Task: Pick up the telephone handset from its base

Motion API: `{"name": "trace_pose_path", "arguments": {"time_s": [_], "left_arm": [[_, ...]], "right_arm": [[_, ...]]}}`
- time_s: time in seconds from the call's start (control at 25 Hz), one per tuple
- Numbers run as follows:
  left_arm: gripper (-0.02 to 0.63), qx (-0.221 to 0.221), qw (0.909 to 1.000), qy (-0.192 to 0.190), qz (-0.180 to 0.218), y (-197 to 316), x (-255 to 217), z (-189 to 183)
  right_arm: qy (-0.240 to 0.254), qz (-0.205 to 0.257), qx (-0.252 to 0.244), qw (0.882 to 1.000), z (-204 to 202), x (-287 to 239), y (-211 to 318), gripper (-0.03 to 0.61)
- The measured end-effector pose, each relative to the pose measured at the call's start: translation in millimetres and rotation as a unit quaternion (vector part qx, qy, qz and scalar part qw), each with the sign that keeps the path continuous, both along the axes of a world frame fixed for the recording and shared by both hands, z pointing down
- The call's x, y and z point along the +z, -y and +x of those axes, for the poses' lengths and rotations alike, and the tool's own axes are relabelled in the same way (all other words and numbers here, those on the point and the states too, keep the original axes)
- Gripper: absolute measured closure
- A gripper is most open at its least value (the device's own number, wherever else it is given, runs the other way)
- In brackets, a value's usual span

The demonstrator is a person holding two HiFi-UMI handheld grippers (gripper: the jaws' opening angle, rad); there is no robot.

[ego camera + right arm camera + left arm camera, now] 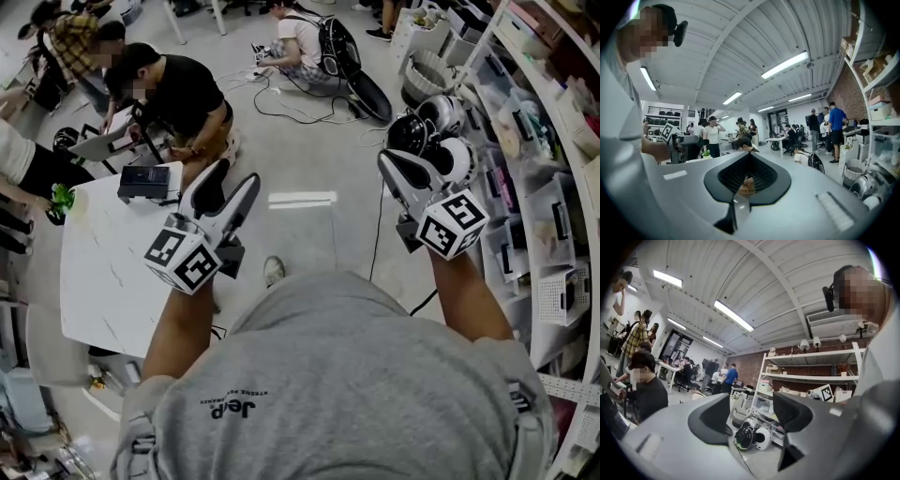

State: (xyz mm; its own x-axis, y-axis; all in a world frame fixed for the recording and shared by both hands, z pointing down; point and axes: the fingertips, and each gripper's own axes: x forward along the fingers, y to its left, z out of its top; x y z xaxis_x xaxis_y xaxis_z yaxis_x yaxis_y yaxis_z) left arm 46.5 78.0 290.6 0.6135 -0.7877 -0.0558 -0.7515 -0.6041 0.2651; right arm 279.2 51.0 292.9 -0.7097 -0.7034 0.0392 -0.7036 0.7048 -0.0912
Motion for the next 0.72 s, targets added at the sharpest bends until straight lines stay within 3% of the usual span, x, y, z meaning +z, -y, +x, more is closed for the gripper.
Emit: {"name": "trace_pose_path", "arguments": {"time_s": [0.4, 0.72], "left_arm": [[0.295, 0.075, 0.9971, 0.0, -0.003, 149, -8, -95], [0.296, 0.07, 0.9972, -0.008, -0.024, 218, 11, -119]], "right_arm": [[-0.013, -0.005, 0.028, 1.0, -123, -21, 128, 0.574], [-0.022, -0.032, 0.02, 0.999, -154, 1, 198, 0.574]]}}
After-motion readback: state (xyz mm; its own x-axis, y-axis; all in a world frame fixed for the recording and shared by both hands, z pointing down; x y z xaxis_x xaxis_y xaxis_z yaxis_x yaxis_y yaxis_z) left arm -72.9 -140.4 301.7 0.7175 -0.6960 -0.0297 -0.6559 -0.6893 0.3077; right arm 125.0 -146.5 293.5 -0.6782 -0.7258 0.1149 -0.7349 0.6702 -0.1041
